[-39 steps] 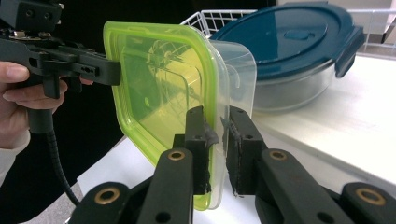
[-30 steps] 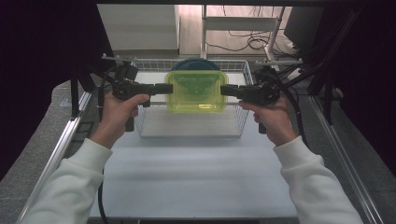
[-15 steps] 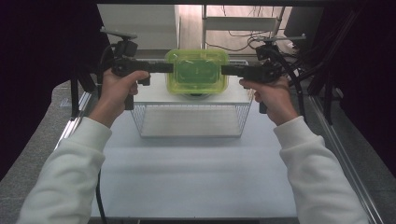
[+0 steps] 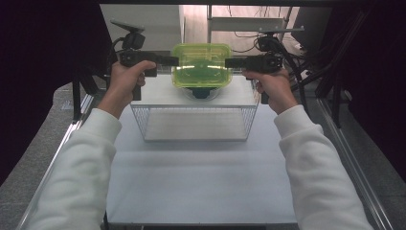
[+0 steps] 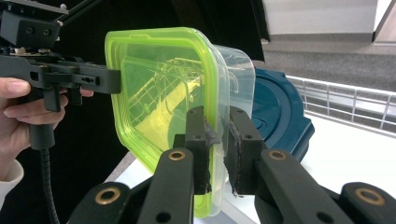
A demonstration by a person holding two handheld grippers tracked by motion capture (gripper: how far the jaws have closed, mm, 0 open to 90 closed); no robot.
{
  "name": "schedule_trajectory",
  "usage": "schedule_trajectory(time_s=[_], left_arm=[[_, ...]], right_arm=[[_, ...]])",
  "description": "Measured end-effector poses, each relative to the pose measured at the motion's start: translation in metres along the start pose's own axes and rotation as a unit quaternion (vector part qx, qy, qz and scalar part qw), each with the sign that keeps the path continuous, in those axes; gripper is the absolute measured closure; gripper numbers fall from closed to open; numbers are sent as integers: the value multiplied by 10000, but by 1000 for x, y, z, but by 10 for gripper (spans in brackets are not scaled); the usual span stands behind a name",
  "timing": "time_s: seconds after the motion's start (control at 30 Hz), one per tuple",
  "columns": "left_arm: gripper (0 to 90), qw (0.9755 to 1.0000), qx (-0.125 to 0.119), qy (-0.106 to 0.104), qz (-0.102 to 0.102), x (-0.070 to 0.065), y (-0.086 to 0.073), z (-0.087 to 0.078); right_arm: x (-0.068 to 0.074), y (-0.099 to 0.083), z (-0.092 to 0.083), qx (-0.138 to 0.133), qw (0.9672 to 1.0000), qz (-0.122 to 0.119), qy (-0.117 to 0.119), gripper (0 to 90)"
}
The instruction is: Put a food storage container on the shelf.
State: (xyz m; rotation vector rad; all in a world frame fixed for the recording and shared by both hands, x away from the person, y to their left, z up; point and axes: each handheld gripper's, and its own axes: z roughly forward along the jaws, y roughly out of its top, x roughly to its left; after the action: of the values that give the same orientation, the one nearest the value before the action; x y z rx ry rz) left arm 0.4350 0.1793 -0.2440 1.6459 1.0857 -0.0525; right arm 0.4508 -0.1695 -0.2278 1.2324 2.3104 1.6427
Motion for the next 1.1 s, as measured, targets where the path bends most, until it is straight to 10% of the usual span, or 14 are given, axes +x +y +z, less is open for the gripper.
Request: schedule_trajectory(time_s=[1.1], left_arm=[[781, 9957, -222, -153, -886, 40, 9, 22]], right_arm=[[-38, 14, 36, 222, 9933, 1133, 103, 755]])
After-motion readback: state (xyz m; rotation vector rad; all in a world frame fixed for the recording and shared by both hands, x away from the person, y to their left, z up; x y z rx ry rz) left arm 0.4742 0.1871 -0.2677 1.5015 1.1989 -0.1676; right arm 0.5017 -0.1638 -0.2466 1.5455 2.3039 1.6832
